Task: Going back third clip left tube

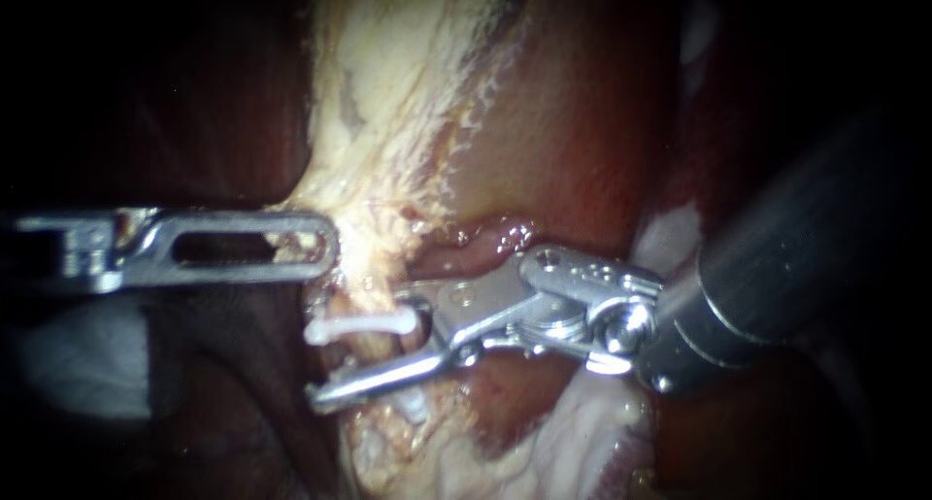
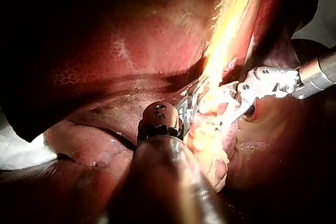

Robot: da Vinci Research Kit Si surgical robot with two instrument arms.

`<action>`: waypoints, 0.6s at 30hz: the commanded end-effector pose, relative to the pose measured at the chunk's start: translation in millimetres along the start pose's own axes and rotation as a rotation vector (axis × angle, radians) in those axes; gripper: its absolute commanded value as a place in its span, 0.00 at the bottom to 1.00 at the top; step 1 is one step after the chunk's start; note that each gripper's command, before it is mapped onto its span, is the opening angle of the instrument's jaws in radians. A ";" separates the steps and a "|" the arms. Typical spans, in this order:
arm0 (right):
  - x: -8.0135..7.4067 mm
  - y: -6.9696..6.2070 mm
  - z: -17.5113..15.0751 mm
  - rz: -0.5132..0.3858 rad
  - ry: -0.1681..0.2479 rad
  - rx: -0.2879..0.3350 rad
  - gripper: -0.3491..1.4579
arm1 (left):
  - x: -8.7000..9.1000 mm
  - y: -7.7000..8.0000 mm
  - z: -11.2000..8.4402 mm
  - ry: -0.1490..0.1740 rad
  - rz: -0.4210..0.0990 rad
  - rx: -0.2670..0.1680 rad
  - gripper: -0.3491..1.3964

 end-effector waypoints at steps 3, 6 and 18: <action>-0.3 0.1 -1.0 -0.010 0.000 -0.007 0.52 | 0.0 -0.1 -0.1 0.000 0.000 -0.001 0.00; -0.6 -0.3 -2.1 -0.028 -0.001 0.000 0.52 | 0.0 0.0 -0.1 0.000 0.000 -0.001 0.00; 0.3 -3.0 -8.3 -0.109 -0.002 0.014 0.52 | 0.0 0.0 -0.2 0.000 0.000 -0.001 0.00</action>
